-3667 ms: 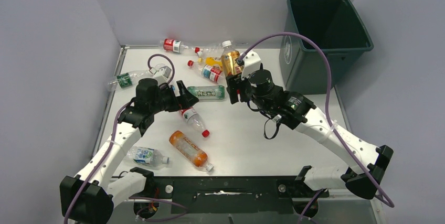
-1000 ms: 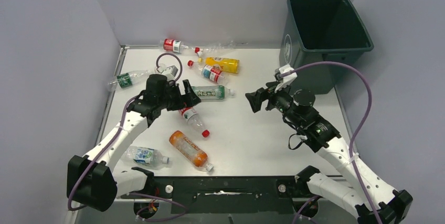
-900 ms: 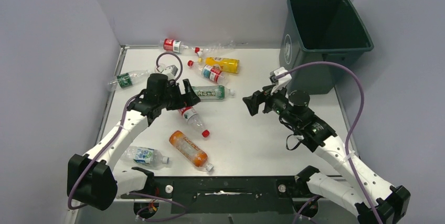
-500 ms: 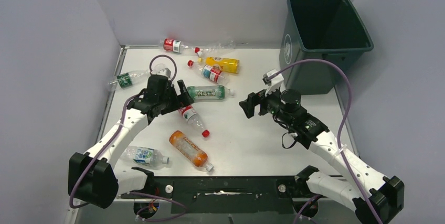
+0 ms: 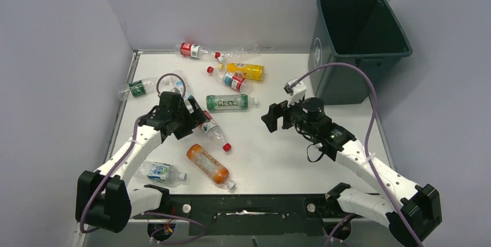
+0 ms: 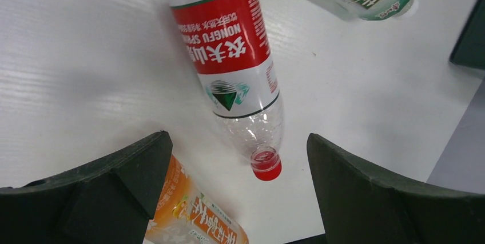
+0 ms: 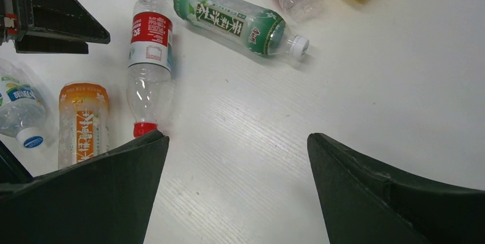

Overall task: Put the plastic bottles in the bin
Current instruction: Pick up the plastic bottle at the center of the board.

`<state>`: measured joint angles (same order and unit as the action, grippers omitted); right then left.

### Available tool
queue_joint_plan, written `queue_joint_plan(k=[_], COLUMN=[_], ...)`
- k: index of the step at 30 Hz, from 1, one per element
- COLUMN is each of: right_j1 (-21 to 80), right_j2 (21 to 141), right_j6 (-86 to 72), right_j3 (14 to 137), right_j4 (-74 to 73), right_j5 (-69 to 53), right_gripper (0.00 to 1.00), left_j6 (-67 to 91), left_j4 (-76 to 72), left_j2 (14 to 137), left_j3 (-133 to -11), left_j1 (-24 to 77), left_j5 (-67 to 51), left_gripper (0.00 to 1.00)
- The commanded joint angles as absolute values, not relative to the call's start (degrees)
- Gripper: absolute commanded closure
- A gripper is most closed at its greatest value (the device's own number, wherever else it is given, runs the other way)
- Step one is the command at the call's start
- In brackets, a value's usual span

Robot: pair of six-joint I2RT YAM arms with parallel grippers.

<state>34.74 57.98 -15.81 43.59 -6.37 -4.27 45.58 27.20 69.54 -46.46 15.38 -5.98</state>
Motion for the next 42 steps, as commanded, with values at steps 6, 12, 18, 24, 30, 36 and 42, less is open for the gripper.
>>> queue_joint_plan(k=[6,12,18,24,30,36,42], right_j1=[35.97,37.61,40.51,43.2,44.15,45.67,46.47], right_j2=[59.04,61.7,65.23,67.87,70.66,73.98,75.4], right_j6=[-17.55,-18.3,-18.96,-19.18,-19.27,-19.1,-19.72], right_j3=[44.21,44.69,45.38,46.12,46.7,49.06,48.65], right_j4=[-5.45,-5.28,-4.95,-4.95,-4.63,-6.02,-5.85], right_j5=[-4.46,-4.43,-3.25,-1.77,-1.82,-1.48,-0.88], right_gripper=[0.02,0.02,0.02,0.02,0.02,0.02,0.02], left_j6=[50.08,50.84,51.7,52.69,53.04,53.08,51.86], left_j4=[29.69,26.38,23.28,19.36,16.52,13.88,13.08], left_j2=[70.1,72.64,73.76,75.22,78.3,78.4,78.22], left_j3=[-45.43,-44.62,-44.3,-43.34,-42.68,-41.33,-40.45], left_j1=[14.82,14.83,14.83,14.76,14.78,14.85,14.85], left_j5=[-2.8,-2.36,-1.14,-0.88,-0.68,-1.3,-0.77], left_gripper=[0.1,0.1,0.1,0.1,0.1,0.19,0.27])
